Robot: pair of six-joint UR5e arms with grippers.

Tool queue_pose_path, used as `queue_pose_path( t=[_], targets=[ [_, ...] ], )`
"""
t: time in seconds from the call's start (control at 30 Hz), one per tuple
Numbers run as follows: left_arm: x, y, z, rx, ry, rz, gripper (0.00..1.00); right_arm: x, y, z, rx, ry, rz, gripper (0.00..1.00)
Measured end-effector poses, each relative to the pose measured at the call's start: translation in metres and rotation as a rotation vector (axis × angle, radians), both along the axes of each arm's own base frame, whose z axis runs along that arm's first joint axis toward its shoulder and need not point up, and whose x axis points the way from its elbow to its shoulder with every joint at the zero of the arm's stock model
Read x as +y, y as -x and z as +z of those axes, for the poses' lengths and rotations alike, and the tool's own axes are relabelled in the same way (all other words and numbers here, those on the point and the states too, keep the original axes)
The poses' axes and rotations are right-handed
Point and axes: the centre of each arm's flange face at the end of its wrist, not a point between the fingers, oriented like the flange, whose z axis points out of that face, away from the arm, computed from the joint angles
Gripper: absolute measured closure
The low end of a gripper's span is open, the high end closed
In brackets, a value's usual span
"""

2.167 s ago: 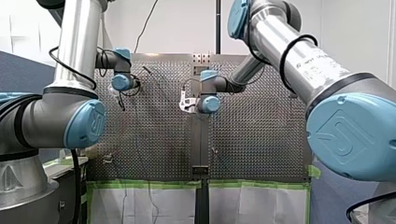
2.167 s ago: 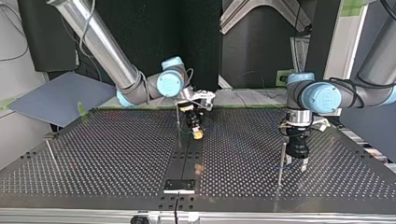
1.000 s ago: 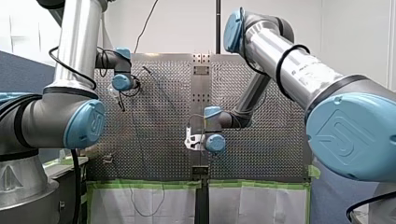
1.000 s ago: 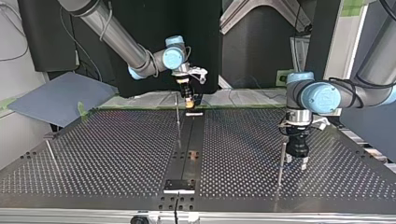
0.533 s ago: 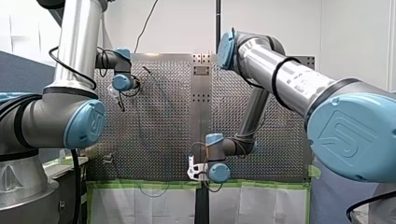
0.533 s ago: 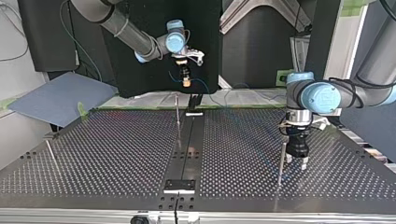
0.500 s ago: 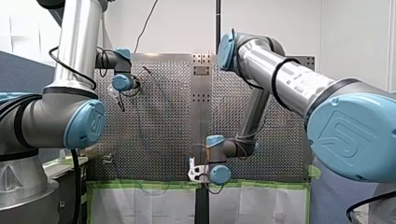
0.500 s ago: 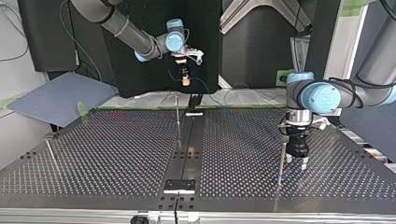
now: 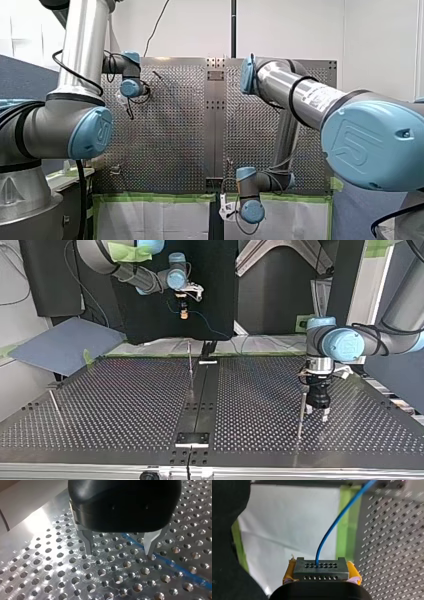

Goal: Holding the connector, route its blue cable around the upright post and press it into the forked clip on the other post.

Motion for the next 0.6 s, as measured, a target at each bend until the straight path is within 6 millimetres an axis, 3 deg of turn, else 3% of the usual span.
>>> queue_pose_path(
  t=[0.3, 0.6],
  targets=[
    [0.000, 0.000, 0.000, 0.002, 0.000, 0.001, 0.00, -0.030, 0.032, -0.009, 0.020, 0.022, -0.053, 1.00],
    [0.000, 0.000, 0.000, 0.003, 0.000, 0.001, 0.00, -0.042, 0.042, -0.010, 0.013, 0.031, -0.063, 1.00]
  ],
)
